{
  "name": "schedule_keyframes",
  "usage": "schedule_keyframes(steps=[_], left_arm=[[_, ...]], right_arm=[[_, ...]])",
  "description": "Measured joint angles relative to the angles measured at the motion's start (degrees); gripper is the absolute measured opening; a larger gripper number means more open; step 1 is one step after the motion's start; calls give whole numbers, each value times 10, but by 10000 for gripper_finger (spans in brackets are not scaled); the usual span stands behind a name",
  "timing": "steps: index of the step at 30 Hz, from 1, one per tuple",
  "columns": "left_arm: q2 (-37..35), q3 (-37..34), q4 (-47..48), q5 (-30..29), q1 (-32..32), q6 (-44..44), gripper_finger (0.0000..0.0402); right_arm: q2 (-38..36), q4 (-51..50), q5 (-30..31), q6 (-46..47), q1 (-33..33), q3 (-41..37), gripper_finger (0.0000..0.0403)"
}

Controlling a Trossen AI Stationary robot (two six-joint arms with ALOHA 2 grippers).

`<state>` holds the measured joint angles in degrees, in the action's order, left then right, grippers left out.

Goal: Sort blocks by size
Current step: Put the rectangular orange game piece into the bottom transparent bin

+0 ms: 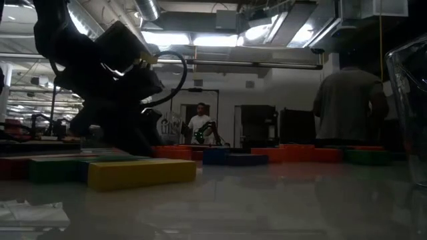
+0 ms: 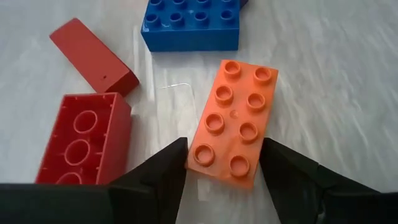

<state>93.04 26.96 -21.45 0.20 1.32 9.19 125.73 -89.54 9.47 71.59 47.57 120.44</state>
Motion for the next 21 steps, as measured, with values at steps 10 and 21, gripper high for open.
schedule_keyframes(steps=[10, 21], left_arm=[[3, 23, -81, 37, 26, -66, 123], [2, 111, -120, 68, 96, -84, 123]], right_arm=[[-13, -5, 18, -15, 0, 0, 269], [-17, 19, 273, -61, -15, 0, 269]])
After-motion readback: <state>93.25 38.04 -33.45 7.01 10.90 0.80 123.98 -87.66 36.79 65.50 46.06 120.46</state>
